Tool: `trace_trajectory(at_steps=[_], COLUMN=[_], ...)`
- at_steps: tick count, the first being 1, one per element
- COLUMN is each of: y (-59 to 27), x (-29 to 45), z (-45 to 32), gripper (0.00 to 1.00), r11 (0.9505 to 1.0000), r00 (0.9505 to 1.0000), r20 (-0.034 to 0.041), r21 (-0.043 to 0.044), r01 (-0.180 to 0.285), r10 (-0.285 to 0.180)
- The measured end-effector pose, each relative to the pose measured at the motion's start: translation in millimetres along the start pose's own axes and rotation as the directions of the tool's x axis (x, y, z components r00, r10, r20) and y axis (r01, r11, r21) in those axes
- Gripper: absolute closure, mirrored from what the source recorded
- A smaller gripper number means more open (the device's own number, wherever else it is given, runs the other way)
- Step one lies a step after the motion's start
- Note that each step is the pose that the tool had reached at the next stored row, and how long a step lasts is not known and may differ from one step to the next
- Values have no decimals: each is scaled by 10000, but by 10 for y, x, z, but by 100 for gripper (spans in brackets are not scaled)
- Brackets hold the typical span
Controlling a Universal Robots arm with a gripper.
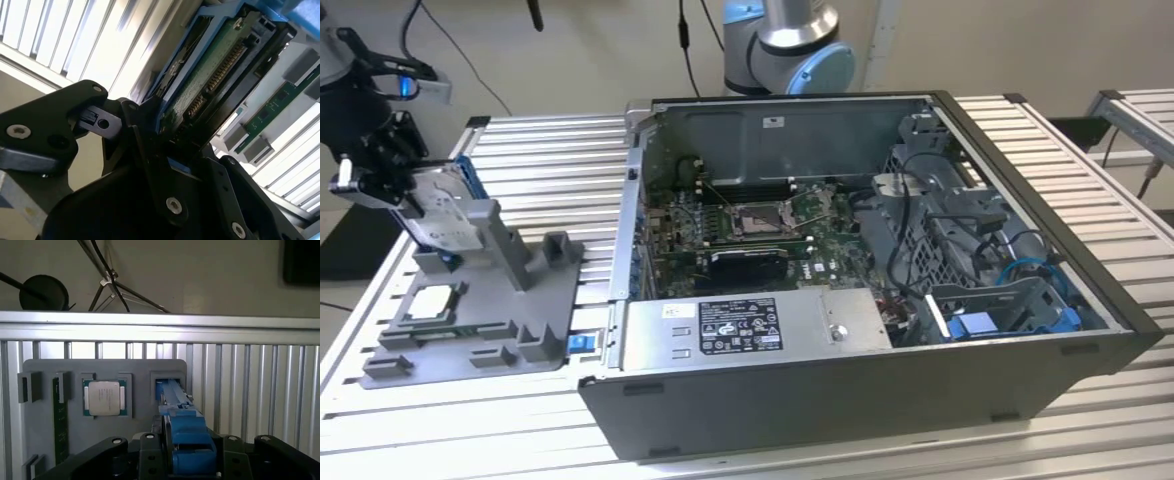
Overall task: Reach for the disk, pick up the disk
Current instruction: 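Pick up the disk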
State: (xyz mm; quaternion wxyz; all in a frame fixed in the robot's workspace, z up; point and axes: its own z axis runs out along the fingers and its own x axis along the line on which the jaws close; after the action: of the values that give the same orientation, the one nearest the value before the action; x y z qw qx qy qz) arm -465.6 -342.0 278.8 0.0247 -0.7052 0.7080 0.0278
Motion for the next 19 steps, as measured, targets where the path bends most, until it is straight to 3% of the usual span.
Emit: trace_trajectory(at_steps=[19], y=[2], x=[-26], z=[-355], gripper=[100], r11=[10000], r00=[10000], r20=[0], r21=[-1], r01=[0], r10=[0])
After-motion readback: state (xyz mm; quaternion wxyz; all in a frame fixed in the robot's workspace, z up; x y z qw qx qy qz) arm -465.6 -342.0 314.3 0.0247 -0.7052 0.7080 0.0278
